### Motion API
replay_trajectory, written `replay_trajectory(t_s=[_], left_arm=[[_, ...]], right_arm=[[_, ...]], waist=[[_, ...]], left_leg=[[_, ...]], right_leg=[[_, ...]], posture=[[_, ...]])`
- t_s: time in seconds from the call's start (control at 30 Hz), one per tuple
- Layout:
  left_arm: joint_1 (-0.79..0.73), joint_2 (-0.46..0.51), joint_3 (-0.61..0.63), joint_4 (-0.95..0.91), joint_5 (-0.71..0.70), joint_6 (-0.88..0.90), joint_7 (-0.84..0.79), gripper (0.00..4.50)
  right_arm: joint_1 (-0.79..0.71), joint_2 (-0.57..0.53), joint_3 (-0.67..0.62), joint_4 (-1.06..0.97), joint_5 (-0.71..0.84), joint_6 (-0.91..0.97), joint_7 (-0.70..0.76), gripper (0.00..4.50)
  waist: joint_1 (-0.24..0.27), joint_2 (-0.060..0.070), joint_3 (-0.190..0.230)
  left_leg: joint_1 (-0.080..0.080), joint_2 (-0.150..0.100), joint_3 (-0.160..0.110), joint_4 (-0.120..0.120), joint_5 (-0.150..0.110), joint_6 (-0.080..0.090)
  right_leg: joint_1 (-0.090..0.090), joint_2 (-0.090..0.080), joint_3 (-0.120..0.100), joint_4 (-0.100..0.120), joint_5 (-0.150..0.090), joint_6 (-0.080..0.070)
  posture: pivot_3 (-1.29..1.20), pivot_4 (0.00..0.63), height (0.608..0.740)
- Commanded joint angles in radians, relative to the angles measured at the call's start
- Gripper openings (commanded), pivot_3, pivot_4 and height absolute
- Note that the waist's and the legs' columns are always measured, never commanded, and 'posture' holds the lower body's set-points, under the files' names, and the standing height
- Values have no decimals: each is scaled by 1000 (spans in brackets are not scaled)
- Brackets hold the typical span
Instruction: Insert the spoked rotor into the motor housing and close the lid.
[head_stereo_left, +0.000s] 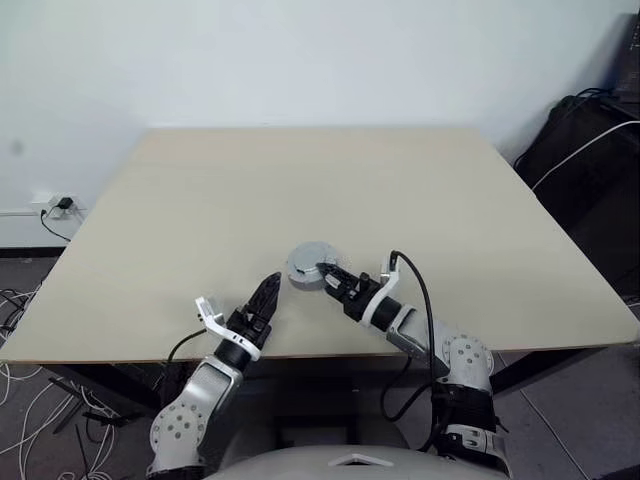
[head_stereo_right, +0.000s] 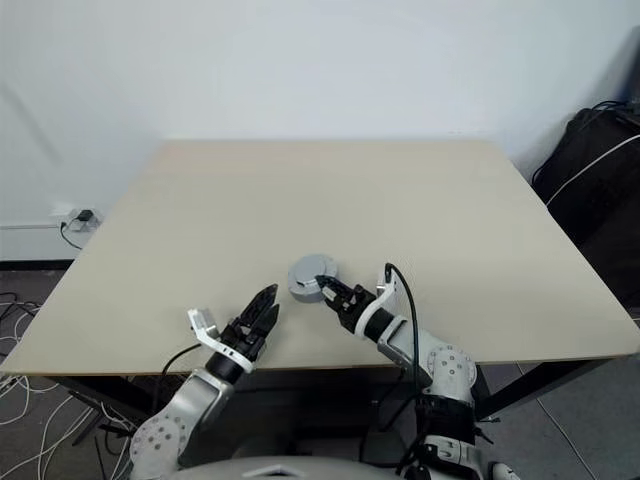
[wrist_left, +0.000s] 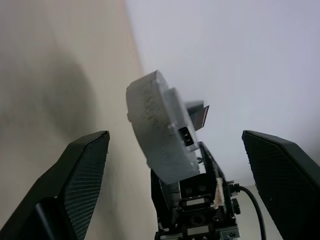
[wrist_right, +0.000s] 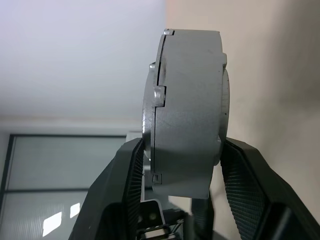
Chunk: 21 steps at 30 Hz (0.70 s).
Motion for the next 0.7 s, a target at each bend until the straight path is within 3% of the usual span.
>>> replay_trajectory(t_s=[0.03, 0.7], left_arm=[[-7, -108, -23, -14, -38, -13, -6, 4500], [-16, -89, -60, 16, -73, -32, -20, 4500]], right_arm=[[-30, 2, 27, -63, 74, 37, 15, 2018], [3, -62, 111, -81, 209, 133, -11, 2018]], waist=[[-1, 0, 0], [0, -2, 1]], left_leg=[[0, 0, 0, 0, 0, 0], [0, 0, 0, 0, 0, 0]], right_leg=[[0, 0, 0, 0, 0, 0], [0, 0, 0, 0, 0, 0]], posture=[[0, 0, 740], [0, 0, 740]])
